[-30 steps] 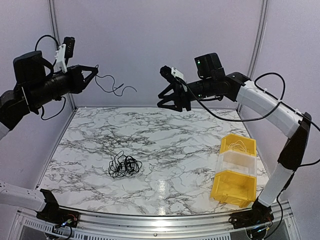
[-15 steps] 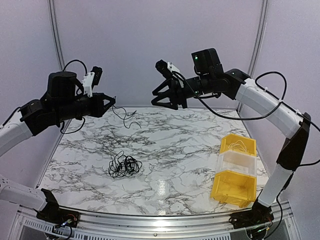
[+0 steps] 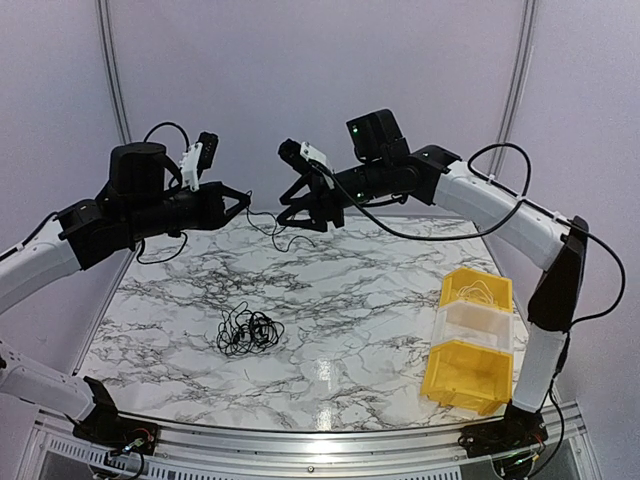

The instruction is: Untangle the cables

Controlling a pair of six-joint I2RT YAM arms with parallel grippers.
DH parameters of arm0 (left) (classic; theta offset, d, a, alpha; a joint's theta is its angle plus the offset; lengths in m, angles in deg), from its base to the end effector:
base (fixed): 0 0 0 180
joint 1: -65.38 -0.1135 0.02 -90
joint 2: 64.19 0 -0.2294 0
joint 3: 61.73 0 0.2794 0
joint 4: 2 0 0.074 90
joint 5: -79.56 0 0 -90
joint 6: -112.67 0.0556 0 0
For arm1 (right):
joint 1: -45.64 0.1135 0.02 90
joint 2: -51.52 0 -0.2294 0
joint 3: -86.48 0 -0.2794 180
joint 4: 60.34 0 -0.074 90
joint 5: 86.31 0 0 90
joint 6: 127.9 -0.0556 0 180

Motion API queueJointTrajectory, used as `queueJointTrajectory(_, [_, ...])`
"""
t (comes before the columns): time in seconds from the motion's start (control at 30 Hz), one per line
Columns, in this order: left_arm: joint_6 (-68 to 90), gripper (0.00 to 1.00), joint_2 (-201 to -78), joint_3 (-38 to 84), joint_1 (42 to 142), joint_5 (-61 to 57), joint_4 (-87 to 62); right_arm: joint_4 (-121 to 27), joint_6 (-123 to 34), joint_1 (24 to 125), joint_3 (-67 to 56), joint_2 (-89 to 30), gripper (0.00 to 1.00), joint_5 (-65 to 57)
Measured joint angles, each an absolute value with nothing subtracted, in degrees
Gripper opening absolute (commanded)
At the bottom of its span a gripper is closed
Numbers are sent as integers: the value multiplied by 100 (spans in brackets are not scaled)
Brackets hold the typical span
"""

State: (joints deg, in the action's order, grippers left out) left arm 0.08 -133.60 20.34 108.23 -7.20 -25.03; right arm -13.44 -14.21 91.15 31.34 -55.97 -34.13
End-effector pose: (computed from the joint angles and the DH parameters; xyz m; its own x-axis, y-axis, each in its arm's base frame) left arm 0.2466 -0.2331 0.3662 -0.3983 -0.1536 -0.9043 0.6138 0.6879 -0.3873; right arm 0.2968 0.3508 0.3576 0.0603 -0.3915 -0.9182 -0.9972 0.0171 -0.0728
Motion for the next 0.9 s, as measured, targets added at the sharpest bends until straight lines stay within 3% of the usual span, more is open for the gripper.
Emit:
queueJointTrajectory(0.23, [-243, 0, -13332, 2023, 10830, -420, -2243, -1392, -1561, 9187, 3272, -5900, 54, -3415])
queueJointTrajectory(0.33, [-296, 0, -13314, 2019, 10834, -337, -2182, -1421, -1681, 9209, 3322, -5973, 39, -3411])
queueJointTrajectory(0.47, [-344, 0, -13290, 1958, 10845, -300, -2108, -1519, -1834, 9209, 3340, -5986, 8, -3413])
queueJointTrajectory(0.53, [-361, 11, -13286, 1921, 10852, -294, -2092, -1580, -1902, 9209, 3340, -5986, 0, -3413])
queueJointTrajectory(0.6, [-363, 31, -13284, 1877, 10856, -298, -2083, -1637, -1983, 9207, 3340, -5986, 0, -3402])
queueJointTrajectory(0.67, [-361, 43, -13281, 1835, 10856, -302, -2066, -1668, -2005, 9209, 3340, -5986, 0, -3402])
queueJointTrajectory(0.9, [-366, 53, -13078, 1499, 10856, -451, -2024, -1755, -2033, 9209, 3338, -5933, 0, -3302])
